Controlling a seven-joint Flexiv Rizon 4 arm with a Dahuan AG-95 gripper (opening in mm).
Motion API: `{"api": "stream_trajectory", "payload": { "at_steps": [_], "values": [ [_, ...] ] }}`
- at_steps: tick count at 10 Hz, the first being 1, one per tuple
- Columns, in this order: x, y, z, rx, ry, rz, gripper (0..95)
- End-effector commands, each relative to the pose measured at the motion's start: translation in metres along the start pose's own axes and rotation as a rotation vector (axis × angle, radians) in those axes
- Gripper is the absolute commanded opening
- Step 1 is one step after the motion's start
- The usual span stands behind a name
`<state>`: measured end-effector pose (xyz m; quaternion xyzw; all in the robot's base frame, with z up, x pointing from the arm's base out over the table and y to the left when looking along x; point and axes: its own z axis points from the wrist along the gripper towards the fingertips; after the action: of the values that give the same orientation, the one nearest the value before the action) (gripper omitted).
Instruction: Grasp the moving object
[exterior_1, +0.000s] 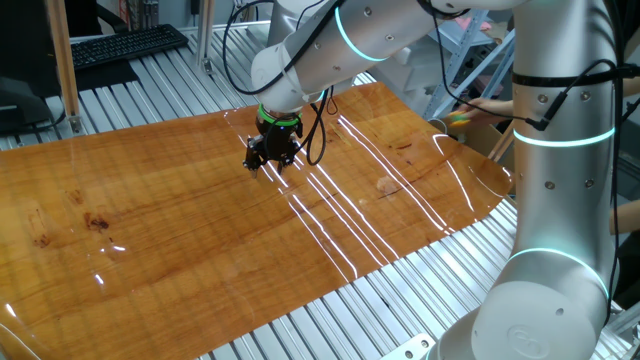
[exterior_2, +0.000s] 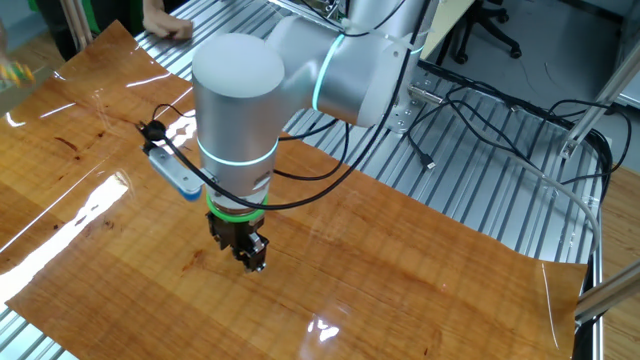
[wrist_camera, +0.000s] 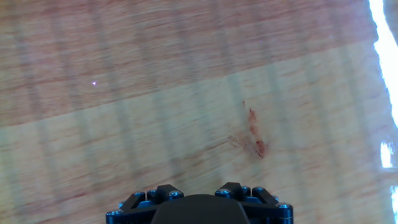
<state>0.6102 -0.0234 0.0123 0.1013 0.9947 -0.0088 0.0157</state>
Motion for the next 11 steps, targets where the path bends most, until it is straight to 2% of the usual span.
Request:
{"api": "stream_trajectory", "payload": {
  "at_steps": [1, 2, 3, 7, 11],
  "values": [
    [-0.0001, -0.0003, 0.0002, 0.003, -0.005, -0.014, 19.0],
    [-0.0002, -0.0003, 0.0001, 0.008, -0.007, -0.024, 0.0],
    [-0.0002, -0.0002, 0.0001, 0.018, -0.011, -0.04, 0.0],
    [-0.0002, -0.0002, 0.0001, 0.011, -0.006, -0.079, 0.0],
    [-0.0002, -0.0002, 0.0001, 0.013, 0.007, -0.003, 0.0]
  ]
}}
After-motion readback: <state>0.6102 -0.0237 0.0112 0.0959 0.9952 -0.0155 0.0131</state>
